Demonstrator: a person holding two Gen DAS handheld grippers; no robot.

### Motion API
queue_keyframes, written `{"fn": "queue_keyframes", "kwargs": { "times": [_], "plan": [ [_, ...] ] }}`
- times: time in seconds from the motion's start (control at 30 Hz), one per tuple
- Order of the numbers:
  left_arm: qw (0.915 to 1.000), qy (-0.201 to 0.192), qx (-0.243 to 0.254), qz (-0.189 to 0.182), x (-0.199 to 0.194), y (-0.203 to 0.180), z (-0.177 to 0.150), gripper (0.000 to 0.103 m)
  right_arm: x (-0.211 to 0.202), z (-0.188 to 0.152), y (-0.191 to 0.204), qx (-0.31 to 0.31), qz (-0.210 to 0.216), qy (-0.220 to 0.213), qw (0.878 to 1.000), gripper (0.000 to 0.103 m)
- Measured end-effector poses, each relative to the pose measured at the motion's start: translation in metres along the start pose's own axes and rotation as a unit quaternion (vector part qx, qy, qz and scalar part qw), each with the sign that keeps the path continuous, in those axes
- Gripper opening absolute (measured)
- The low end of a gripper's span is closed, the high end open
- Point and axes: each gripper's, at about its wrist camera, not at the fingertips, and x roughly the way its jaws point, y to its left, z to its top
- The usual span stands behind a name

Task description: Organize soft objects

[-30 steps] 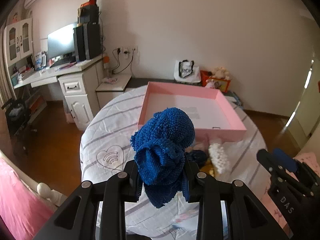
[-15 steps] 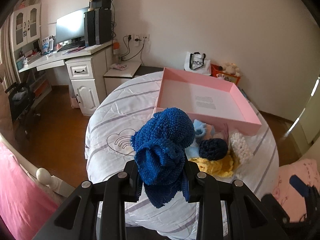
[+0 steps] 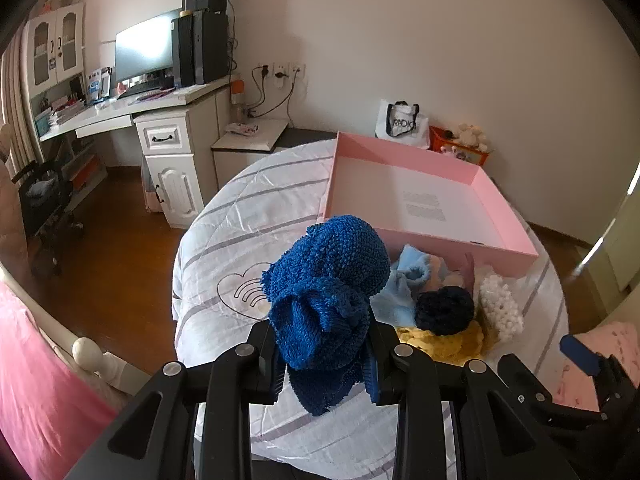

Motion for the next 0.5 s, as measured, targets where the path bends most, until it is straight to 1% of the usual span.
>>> {"fn": "queue_keyframes", "kwargs": {
  "times": [0.07, 0.17, 0.2, 0.33, 0.43, 0.5],
  "plan": [
    [1.0000, 0.003, 0.001, -0.001, 0.004, -0.001, 0.003, 0.028, 0.002, -0.002, -0.003, 0.005, 0.003, 0.010, 1.000, 0.091],
    [1.0000, 0.005, 0.002, -0.002, 0.005, 0.000, 0.005, 0.028, -0.007, -0.010, -0.002, -0.012, 0.023, 0.013, 1.000, 0.091],
    [1.0000, 0.004, 0.002, -0.001, 0.005, 0.000, 0.005, 0.028, -0.012, -0.017, 0.000, -0.028, 0.036, 0.015, 0.999, 0.091],
    [1.0000, 0.001, -0.005, -0.002, 0.004, 0.005, 0.004, 0.028, -0.024, -0.035, 0.010, -0.067, 0.059, 0.035, 0.995, 0.091],
    [1.0000, -0.002, -0.005, -0.003, 0.001, 0.007, 0.001, 0.028, -0.028, -0.050, 0.020, -0.094, 0.066, 0.064, 0.991, 0.092],
    [1.0000, -0.005, -0.006, -0.004, -0.001, 0.009, 0.000, 0.028, -0.029, -0.066, 0.030, -0.120, 0.075, 0.104, 0.984, 0.093]
  ]
}}
